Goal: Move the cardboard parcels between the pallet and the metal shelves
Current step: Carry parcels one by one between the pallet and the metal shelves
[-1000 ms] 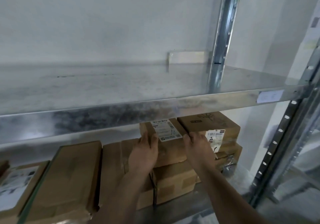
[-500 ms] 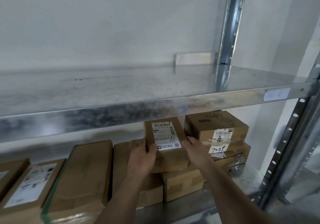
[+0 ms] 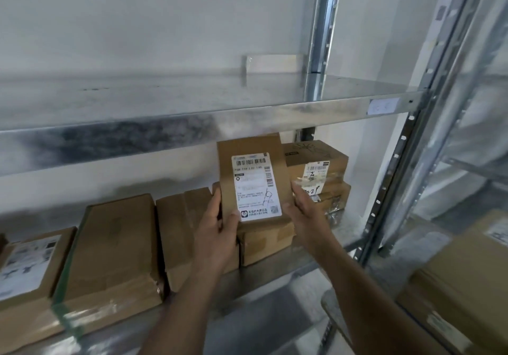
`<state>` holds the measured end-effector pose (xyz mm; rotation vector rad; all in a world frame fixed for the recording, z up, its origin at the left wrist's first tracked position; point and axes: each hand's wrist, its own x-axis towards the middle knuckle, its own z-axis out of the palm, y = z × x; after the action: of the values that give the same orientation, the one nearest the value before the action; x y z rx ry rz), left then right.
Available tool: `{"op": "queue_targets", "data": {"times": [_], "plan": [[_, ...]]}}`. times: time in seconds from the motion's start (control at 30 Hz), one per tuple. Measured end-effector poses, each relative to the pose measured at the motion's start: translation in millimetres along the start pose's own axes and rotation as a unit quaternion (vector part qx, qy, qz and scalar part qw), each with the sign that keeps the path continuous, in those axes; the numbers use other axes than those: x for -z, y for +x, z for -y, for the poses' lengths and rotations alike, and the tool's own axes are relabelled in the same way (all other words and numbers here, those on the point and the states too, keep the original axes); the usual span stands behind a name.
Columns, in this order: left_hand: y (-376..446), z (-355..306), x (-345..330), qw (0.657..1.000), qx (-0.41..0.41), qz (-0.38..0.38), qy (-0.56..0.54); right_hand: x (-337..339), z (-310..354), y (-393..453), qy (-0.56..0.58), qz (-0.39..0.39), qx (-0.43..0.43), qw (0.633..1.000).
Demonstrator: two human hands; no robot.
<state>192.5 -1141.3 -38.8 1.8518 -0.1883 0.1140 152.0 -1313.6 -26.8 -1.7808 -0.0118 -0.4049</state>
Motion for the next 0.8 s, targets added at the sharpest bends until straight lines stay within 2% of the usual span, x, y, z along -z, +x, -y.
{"op": "queue_targets", "data": {"times": [0.2, 0.33, 0.47, 0.8], "plan": [[-44, -11, -12, 0.998, -0.03, 0.036, -0.041, 23, 9, -46, -0.012, -0.031, -0.011, 0.999], [-84, -21, -28, 0.995, -0.037, 0.057, -0.067, 48, 19, -91, -0.031, -0.038, 0.018, 0.999], [-132, -29, -52, 0.992, -0.067, 0.076, -0.08, 84, 23, -147, -0.052, -0.062, 0.015, 0.997], [-274, -55, -101, 0.984, -0.08, 0.147, -0.059, 156, 32, -304, -0.037, -0.135, 0.007, 0.99]]}}
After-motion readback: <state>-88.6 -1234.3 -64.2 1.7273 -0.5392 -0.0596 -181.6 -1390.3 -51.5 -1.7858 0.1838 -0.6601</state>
